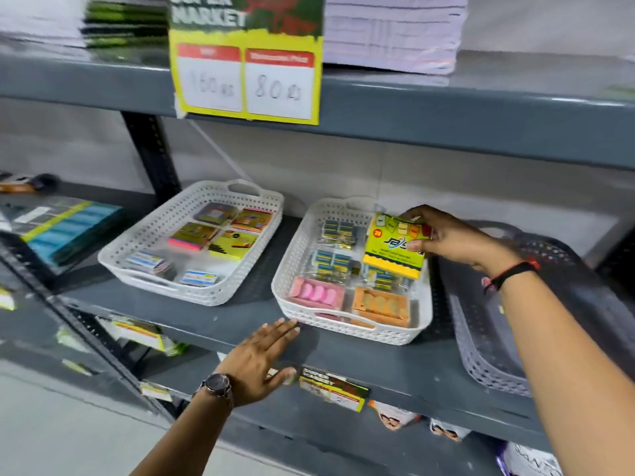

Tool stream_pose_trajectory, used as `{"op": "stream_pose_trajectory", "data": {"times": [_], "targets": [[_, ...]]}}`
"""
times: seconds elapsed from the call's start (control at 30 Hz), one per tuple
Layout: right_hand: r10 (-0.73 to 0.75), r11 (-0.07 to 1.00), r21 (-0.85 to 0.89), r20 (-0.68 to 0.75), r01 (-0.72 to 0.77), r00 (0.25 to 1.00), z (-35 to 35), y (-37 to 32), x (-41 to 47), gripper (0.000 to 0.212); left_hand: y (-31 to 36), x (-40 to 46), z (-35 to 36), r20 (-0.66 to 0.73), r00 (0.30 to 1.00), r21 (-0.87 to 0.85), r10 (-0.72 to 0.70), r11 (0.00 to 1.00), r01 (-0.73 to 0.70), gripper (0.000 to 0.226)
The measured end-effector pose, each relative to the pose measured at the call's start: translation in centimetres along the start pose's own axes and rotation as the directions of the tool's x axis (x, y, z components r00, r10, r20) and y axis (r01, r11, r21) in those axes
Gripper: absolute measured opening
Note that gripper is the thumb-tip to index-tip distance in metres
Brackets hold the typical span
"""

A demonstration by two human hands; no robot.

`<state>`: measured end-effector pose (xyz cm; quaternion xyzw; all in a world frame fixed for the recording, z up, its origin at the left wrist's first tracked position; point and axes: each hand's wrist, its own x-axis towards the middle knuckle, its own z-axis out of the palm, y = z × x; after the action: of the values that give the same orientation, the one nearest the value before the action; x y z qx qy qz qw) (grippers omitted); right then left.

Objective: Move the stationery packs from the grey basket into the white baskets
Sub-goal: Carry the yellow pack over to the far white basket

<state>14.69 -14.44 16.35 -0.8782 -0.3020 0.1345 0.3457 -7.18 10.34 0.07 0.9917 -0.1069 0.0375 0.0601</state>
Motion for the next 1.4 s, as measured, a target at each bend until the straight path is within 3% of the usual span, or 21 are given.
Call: {"op": "stream_pose_trajectory", "data": {"times": [0.1, 0.2, 0.27, 0.37, 0.63, 0.93, 1.07, 1.4], "targets": [[-0.052, 0.998, 0.034, 0.004, 0.051, 0.999, 3.6, -2.9, 3.0, 0.045, -2.2, -0.9, -0.7, -0.049, 0.998, 0.033, -0.038, 0.999, 0.04, 0.08], [-0.103, 0.995, -0.001, -0.043, 0.103, 0.994, 7.3, -5.6, 6.2, 0.044, -4.3, -0.7, -1.0, -0.059, 0.998, 0.038, -0.031, 0.999, 0.033, 0.065], [-0.101, 0.995, 0.007, -0.09, 0.102, 0.991, 9.7, -7.1, 8.2, 0.045, -5.6, -0.2, -0.8, -0.046, 0.998, 0.019, -0.033, 0.999, 0.033, 0.068], [-0.053, 0.996, 0.06, -0.191, 0.066, 0.98, 12.9, -8.9, 11.1, 0.042, -7.7, 0.8, 0.0, 0.027, 1.0, 0.012, 0.007, 1.0, -0.008, 0.083], [0.139, 0.97, 0.229, -0.244, -0.082, 0.96, 19.9, -12.1, 17.6, 0.042, -10.4, 2.3, 2.0, 0.082, 0.986, -0.08, 0.147, 0.987, -0.14, 0.09], [0.257, 0.965, 0.083, -0.085, -0.251, 0.963, 24.8, -13.4, 22.4, 0.044, -10.5, 2.2, 1.7, -0.007, 0.986, -0.17, 0.164, 0.972, -0.163, 0.09], [0.299, 0.954, 0.055, -0.089, -0.295, 0.95, 25.7, -13.4, 23.5, 0.044, -10.5, 2.2, 1.5, -0.01, 0.986, -0.183, 0.165, 0.969, -0.164, 0.09], [0.217, 0.934, -0.283, -0.025, -0.215, 0.976, 26.2, -12.7, 24.2, 0.031, -10.6, 2.2, 1.4, -0.011, 0.988, -0.212, 0.156, 0.965, -0.155, 0.091]]}}
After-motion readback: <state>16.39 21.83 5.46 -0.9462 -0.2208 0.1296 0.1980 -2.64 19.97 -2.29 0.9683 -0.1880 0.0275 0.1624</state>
